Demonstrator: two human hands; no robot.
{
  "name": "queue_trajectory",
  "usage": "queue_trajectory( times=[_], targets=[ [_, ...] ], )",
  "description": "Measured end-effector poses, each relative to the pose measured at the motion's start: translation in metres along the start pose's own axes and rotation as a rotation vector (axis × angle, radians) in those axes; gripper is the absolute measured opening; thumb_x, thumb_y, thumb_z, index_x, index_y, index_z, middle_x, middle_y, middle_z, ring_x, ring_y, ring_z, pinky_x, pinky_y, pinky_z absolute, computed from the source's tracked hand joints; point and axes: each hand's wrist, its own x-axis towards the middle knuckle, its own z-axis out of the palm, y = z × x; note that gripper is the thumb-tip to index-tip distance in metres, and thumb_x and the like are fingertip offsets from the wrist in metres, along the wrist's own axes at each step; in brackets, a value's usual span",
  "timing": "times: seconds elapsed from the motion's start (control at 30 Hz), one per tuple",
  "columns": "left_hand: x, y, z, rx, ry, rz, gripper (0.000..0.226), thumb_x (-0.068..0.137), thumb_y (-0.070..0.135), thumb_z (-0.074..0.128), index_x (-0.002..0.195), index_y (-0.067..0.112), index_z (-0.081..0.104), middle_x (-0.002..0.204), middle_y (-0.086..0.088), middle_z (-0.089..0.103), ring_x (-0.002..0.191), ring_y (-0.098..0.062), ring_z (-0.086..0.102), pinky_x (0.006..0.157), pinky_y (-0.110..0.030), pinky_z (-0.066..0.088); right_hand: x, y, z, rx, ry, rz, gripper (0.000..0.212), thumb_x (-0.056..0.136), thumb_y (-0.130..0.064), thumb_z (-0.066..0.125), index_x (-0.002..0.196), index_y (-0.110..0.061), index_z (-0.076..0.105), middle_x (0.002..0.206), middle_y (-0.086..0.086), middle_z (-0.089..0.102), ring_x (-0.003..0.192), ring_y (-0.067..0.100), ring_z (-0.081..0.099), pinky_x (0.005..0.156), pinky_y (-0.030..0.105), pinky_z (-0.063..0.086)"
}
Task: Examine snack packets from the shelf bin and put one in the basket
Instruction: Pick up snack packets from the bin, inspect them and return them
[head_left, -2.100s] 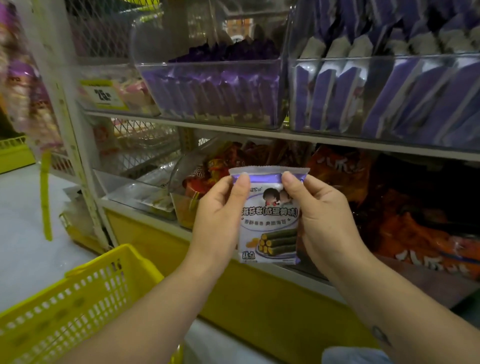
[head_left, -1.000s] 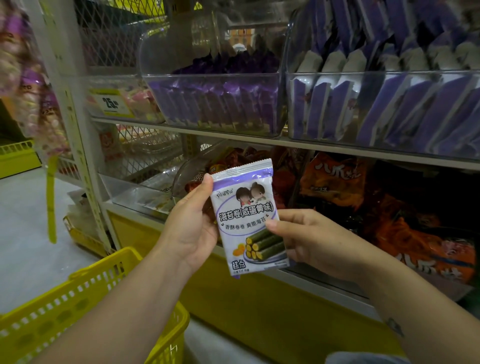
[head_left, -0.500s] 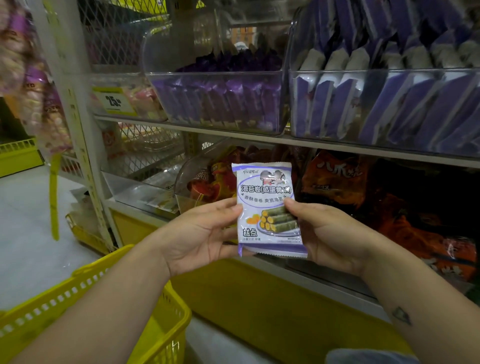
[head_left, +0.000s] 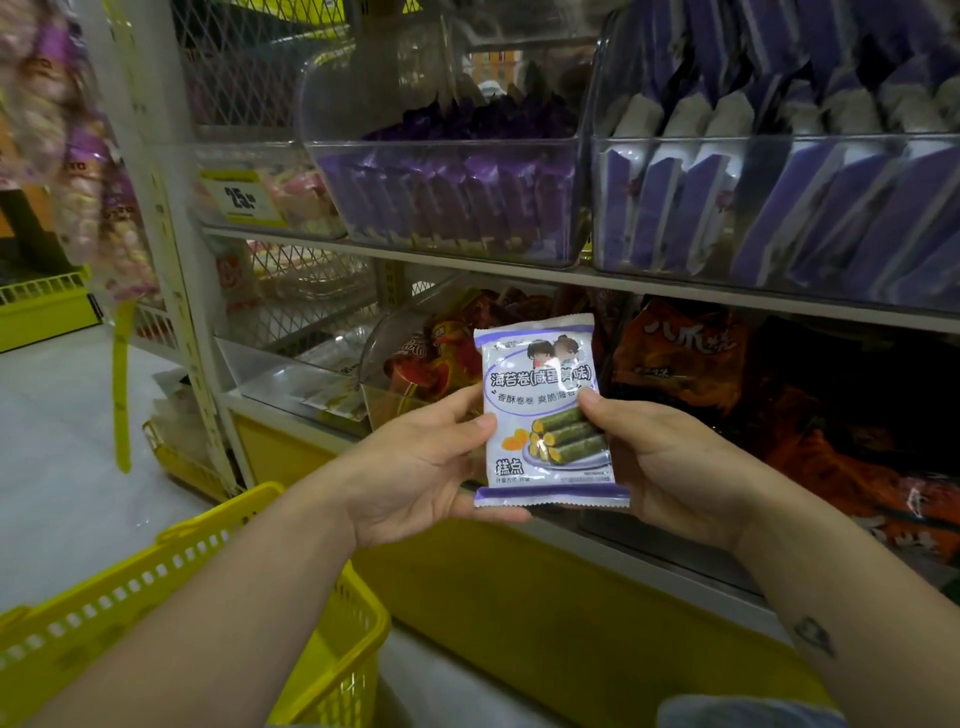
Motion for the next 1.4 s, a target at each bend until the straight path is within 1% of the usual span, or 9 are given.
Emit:
queue_trajectory(
  times=[0.13,0.23,0.37,0.57,0.7,0.87,1.07,1.2,1.4],
  targets=[
    [0.011,-0.006,0.006,0.417,0.448,0.365,0.057,0.096,0.007,0.056,0.141,0.037,0.038,0.134,0.0,0.056,0.108,-0.012,0.066,0.079,-0.041,0.059,0.002,0.0,0.009,-0.074,0.071,-0.137,0.046,0.086,-0.033,0.053,0.119,-0.002,0.06,0.11,0.017,0.072,0.1,0.029,0.07,0.075,0.033,0.061],
    [0.015,-0.007,0.011,0.757,0.521,0.56,0.049,0.094,0.016,0.061,0.133,0.042,0.047,0.139,0.009,0.047,0.125,-0.006,0.051,0.101,-0.04,0.049,0.006,0.003,0.013,-0.109,0.13,-0.242,0.043,0.089,-0.029,0.053,0.127,-0.009,0.054,0.112,0.013,0.072,0.099,0.028,0.071,0.074,0.035,0.061],
    [0.013,-0.01,0.02,0.45,0.266,0.364,0.074,0.078,0.05,0.066,0.145,0.04,0.036,0.143,0.011,0.049,0.126,-0.006,0.054,0.104,-0.034,0.047,0.007,0.007,0.017,-0.231,0.026,-0.281,0.039,0.097,-0.04,0.044,0.133,-0.029,0.054,0.123,0.001,0.068,0.112,0.023,0.065,0.094,0.046,0.053],
    [0.01,-0.009,0.023,0.023,0.081,0.245,0.085,0.08,0.023,0.062,0.152,0.037,0.019,0.135,0.006,0.059,0.106,-0.012,0.068,0.078,-0.033,0.058,0.01,0.008,0.011,-0.267,0.016,-0.277,0.049,0.088,-0.043,0.051,0.136,-0.037,0.05,0.122,-0.007,0.069,0.111,0.017,0.066,0.093,0.041,0.053],
    [0.009,-0.007,0.024,-0.083,-0.014,0.21,0.067,0.091,0.017,0.057,0.149,0.035,0.03,0.103,0.007,0.072,0.084,-0.009,0.07,0.064,-0.028,0.056,0.008,0.008,0.012,-0.248,0.005,-0.288,0.054,0.082,-0.044,0.057,0.136,-0.038,0.05,0.12,-0.008,0.069,0.108,0.012,0.067,0.079,0.027,0.055],
    [0.006,-0.006,0.022,-0.106,-0.075,0.161,0.055,0.091,0.022,0.049,0.146,0.025,0.041,0.14,-0.012,0.055,0.129,-0.03,0.052,0.108,-0.048,0.042,0.008,0.009,0.01,-0.254,-0.005,-0.3,0.068,0.073,-0.03,0.076,0.131,-0.049,0.045,0.112,-0.013,0.07,0.104,0.013,0.069,0.073,0.032,0.059],
    [0.003,-0.007,0.02,0.095,0.008,0.218,0.048,0.09,0.011,0.048,0.137,0.021,0.05,0.129,-0.006,0.065,0.12,-0.023,0.061,0.091,-0.037,0.055,0.007,0.01,0.007,-0.605,0.181,-0.437,0.105,0.06,-0.041,0.089,0.142,-0.053,0.025,0.12,-0.026,0.06,0.112,-0.009,0.056,0.083,0.017,0.053],
    [0.005,-0.005,0.021,0.211,0.125,0.319,0.039,0.088,0.013,0.062,0.125,0.024,0.058,0.116,0.0,0.071,0.106,-0.018,0.068,0.079,-0.029,0.057,0.005,0.009,0.01,-0.741,0.194,-0.514,0.101,0.066,-0.03,0.085,0.14,-0.054,0.022,0.113,-0.034,0.053,0.107,-0.015,0.053,0.073,0.007,0.049],
    [0.007,-0.002,0.014,0.157,0.29,0.408,0.028,0.076,0.023,0.074,0.104,0.027,0.073,0.104,-0.005,0.074,0.094,-0.022,0.07,0.074,-0.036,0.059,0.002,0.01,0.022,-1.117,0.303,-0.591,0.103,0.068,-0.037,0.08,0.143,-0.057,0.011,0.123,-0.024,0.036,0.12,0.002,0.033,0.099,0.032,0.041]
  ],
)
